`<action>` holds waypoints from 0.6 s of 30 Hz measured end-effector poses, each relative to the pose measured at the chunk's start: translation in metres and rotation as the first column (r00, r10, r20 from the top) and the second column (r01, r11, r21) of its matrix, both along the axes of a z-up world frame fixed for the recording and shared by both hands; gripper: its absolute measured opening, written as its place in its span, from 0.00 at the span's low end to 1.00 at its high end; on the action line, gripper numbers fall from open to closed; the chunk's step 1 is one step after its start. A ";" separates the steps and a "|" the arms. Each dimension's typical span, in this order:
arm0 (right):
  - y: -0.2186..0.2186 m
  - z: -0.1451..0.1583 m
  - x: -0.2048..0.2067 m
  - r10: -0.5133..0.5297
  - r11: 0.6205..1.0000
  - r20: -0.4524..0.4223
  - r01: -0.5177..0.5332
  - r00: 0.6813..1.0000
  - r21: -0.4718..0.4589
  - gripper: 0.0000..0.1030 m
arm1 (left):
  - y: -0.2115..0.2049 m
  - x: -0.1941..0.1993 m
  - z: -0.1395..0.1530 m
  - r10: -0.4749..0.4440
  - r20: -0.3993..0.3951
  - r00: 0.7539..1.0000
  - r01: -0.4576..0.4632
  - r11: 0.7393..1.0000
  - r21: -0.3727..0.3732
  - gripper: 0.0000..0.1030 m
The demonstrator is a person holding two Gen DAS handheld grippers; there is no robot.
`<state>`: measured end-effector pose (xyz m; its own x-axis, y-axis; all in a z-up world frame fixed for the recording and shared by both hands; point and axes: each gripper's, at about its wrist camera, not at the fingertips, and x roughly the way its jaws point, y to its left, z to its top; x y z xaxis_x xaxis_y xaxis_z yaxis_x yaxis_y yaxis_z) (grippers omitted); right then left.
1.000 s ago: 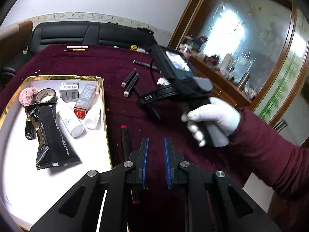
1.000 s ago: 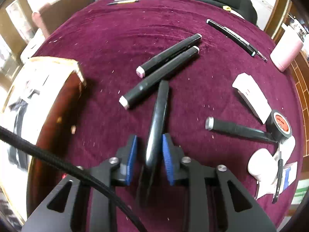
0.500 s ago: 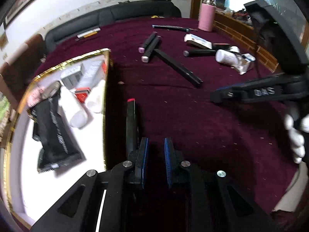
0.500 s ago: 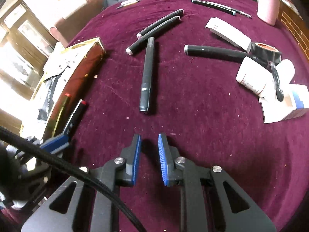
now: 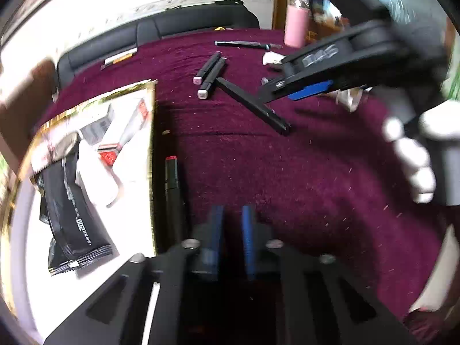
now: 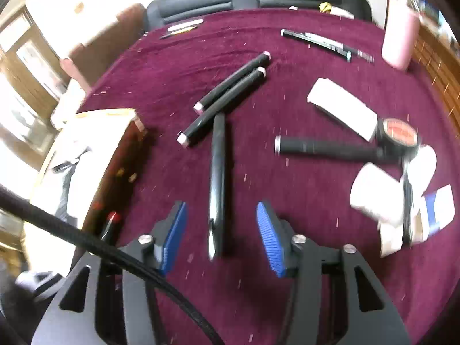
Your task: Organize objects
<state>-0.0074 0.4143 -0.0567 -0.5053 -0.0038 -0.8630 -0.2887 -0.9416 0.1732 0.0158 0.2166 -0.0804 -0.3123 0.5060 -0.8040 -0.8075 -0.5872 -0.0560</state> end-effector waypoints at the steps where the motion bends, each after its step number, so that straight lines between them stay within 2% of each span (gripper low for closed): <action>1: -0.002 -0.004 -0.012 0.002 1.000 0.018 -0.002 1.000 0.029 0.48 | -0.006 -0.005 0.002 0.014 0.041 0.999 -0.015 0.999 0.039 0.03; 3: -0.003 -0.016 -0.030 0.006 0.999 0.070 -0.009 0.998 0.046 0.48 | -0.018 -0.012 0.005 0.030 0.102 0.994 -0.040 0.995 0.095 0.01; 4: -0.004 -0.019 -0.034 0.004 0.998 0.082 -0.009 0.997 0.055 0.44 | -0.023 -0.013 0.006 0.032 0.112 0.993 -0.045 0.993 0.112 0.01; 5: -0.008 -0.017 -0.039 0.014 0.996 0.074 -0.021 0.997 0.091 0.28 | -0.028 -0.012 0.008 0.034 0.113 0.993 -0.048 0.991 0.127 0.01; 6: -0.011 -0.017 -0.041 0.025 0.994 0.091 -0.034 0.996 0.107 0.19 | -0.031 -0.012 0.010 0.033 0.117 0.993 -0.049 0.989 0.139 0.01; 8: -0.013 -0.016 -0.038 0.031 0.994 0.093 -0.040 0.995 0.098 0.14 | -0.040 -0.011 0.017 0.032 0.119 0.992 -0.053 0.983 0.175 0.01; 13: -0.012 -0.018 -0.016 0.046 0.999 0.080 -0.047 0.996 0.005 0.12 | -0.048 -0.010 0.026 0.013 0.119 0.993 -0.039 0.976 0.214 0.01; 18: -0.011 -0.019 0.011 0.050 0.998 0.074 -0.046 0.996 -0.051 0.12 | -0.042 -0.009 0.024 0.084 0.027 0.996 -0.087 0.988 0.130 0.05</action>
